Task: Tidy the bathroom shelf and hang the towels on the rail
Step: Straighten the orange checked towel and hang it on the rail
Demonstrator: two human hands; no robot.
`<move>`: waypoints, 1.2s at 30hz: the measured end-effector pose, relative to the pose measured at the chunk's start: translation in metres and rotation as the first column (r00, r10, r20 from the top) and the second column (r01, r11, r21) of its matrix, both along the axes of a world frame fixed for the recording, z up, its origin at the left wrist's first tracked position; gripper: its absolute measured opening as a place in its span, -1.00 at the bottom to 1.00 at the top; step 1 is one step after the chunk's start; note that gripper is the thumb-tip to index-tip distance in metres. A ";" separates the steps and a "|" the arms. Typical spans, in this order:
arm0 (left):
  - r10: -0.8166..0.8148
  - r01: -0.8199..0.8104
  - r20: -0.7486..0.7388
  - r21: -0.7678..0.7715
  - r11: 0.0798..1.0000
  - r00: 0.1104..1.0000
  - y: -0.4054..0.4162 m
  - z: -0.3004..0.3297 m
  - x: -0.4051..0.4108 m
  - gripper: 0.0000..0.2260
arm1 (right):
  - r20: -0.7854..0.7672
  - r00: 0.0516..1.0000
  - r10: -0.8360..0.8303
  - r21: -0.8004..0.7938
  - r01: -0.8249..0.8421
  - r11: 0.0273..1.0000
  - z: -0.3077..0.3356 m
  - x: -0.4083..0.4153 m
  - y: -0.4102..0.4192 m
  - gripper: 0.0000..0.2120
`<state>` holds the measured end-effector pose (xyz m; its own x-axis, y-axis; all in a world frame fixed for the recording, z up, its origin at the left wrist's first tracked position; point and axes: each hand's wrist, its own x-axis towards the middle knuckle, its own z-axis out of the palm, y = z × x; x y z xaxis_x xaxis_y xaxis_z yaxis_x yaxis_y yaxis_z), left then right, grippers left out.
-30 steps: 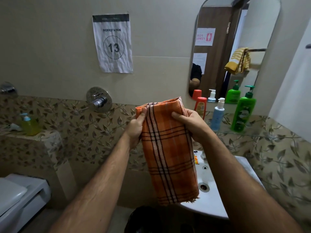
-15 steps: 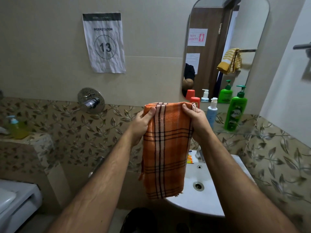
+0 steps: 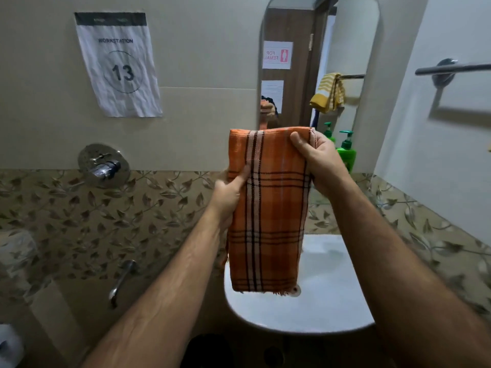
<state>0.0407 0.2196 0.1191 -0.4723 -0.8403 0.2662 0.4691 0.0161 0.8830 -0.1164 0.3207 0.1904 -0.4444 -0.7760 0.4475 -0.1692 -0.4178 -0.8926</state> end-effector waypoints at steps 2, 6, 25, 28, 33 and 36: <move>-0.078 0.078 -0.077 -0.011 0.997 0.994 0.002 0.009 -0.027 -0.63 | -0.001 0.999 0.054 -0.001 -0.054 0.999 -0.003 -0.025 0.011 -0.44; -0.212 0.204 -0.132 -0.075 0.976 0.968 0.006 0.024 -0.077 -0.70 | -0.032 0.999 -0.016 0.092 0.019 0.996 -0.026 -0.060 0.031 -0.57; -0.535 0.502 -0.038 -0.298 0.812 0.844 0.010 0.081 -0.282 -0.81 | -0.036 0.734 -0.678 -0.227 0.655 0.721 0.059 -0.189 0.075 -0.75; -0.590 0.523 -0.134 -0.339 0.782 0.796 0.011 0.104 -0.307 -0.87 | -0.079 0.636 -0.768 -0.272 0.727 0.630 0.082 -0.200 0.072 -0.82; -0.689 0.575 -0.244 -0.403 0.712 0.682 0.002 0.145 -0.344 -0.72 | -0.204 0.488 -0.849 -0.294 0.796 0.529 0.106 -0.200 0.075 -0.43; -0.719 0.583 -0.239 -0.447 0.678 0.653 -0.005 0.159 -0.361 -0.83 | -0.268 0.254 -0.929 -0.323 0.885 0.335 0.091 -0.203 0.068 -0.38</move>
